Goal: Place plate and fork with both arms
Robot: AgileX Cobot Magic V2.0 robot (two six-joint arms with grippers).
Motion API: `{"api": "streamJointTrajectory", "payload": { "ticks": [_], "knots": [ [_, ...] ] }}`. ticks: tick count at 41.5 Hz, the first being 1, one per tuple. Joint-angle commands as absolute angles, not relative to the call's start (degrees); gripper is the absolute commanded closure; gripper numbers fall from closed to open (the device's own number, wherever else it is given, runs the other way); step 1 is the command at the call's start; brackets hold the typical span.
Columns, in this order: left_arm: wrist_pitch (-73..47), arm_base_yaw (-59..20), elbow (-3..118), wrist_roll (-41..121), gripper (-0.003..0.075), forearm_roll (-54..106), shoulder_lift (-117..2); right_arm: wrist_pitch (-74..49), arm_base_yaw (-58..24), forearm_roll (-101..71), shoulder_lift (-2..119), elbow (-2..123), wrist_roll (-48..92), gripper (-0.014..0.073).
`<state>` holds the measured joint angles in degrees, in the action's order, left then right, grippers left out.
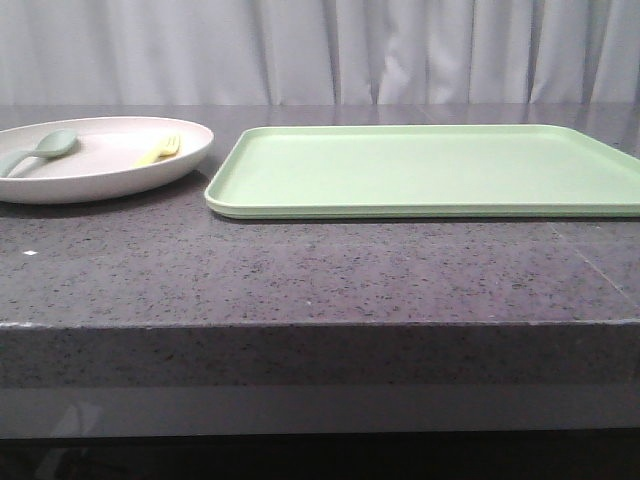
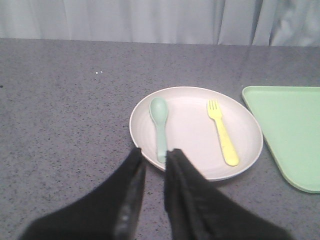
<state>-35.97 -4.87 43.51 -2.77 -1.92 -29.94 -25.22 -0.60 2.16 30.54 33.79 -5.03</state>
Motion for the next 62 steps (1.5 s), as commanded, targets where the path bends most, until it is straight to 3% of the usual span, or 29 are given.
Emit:
{"api": "streamJointTrajectory", "payload": {
  "ticks": [1, 5, 8, 44, 62],
  "knots": [
    [-32.1, -5.0, 45.5, -2.9, 0.0286, -4.9, -30.6, -20.5, -0.3, 4.5, 30.9, 35.7, -4.6, 0.0253],
    [-31.9, -5.0, 45.5, -2.9, 0.0141, -4.9, -30.6, -20.4, -0.3, 4.9, 30.9, 35.7, -4.6, 0.0083],
    [-31.9, -5.0, 45.5, -2.9, 0.0134, -4.9, -30.6, -20.3, -0.3, 4.9, 30.8, 35.7, -4.6, 0.0046],
    [-33.2, -5.0, 46.6, -2.9, 0.0134, -4.6, -31.3, -20.7, -0.3, 4.8, 30.8, 35.7, -4.6, 0.0053],
    [-49.2, -5.0, 60.6, -2.9, 0.0134, -4.6, -53.8, -20.3, -0.3, 4.8, 30.8, 35.7, -4.6, 0.0053]
  ]
}}
